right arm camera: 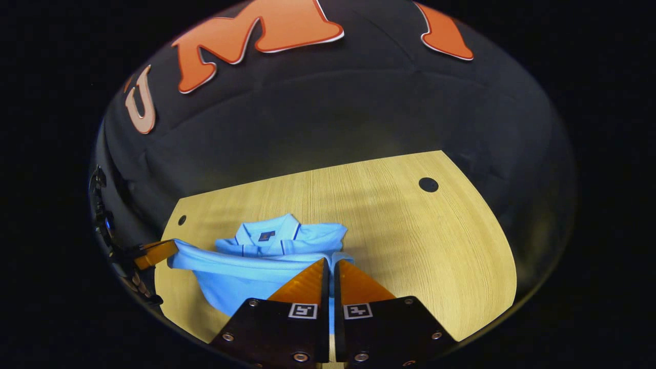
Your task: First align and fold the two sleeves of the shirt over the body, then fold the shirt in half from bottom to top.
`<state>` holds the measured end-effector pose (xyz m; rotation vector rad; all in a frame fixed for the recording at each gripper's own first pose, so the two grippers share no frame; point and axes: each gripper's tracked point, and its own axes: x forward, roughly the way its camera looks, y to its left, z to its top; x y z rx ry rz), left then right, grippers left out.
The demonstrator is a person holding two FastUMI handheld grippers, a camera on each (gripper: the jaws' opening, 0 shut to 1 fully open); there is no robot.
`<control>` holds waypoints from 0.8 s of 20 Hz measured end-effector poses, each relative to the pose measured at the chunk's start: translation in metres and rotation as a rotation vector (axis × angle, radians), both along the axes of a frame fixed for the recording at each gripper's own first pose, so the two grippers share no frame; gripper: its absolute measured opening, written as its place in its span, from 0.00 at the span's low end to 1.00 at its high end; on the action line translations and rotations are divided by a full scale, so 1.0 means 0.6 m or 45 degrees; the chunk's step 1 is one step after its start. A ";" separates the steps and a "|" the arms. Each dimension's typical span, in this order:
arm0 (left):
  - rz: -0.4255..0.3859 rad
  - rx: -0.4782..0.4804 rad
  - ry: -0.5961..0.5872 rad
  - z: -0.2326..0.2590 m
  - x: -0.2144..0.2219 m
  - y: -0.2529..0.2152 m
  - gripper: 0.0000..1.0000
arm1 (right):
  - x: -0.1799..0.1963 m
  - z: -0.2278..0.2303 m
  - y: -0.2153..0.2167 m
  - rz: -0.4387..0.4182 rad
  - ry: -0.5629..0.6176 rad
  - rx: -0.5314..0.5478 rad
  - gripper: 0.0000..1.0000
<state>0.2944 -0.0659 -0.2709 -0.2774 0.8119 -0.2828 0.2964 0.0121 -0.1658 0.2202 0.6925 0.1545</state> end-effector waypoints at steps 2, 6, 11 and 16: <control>-0.003 -0.004 0.030 -0.024 0.027 -0.001 0.07 | 0.029 -0.014 0.011 0.002 0.048 0.041 0.05; -0.001 -0.025 0.085 -0.067 0.072 -0.005 0.07 | 0.088 -0.043 0.027 -0.017 0.095 0.064 0.05; 0.125 -0.026 0.017 -0.069 0.147 0.038 0.31 | 0.150 -0.014 0.022 -0.125 0.042 0.200 0.23; 0.131 -0.050 -0.040 -0.020 0.137 0.044 0.85 | 0.148 -0.001 0.000 -0.094 -0.041 0.097 0.53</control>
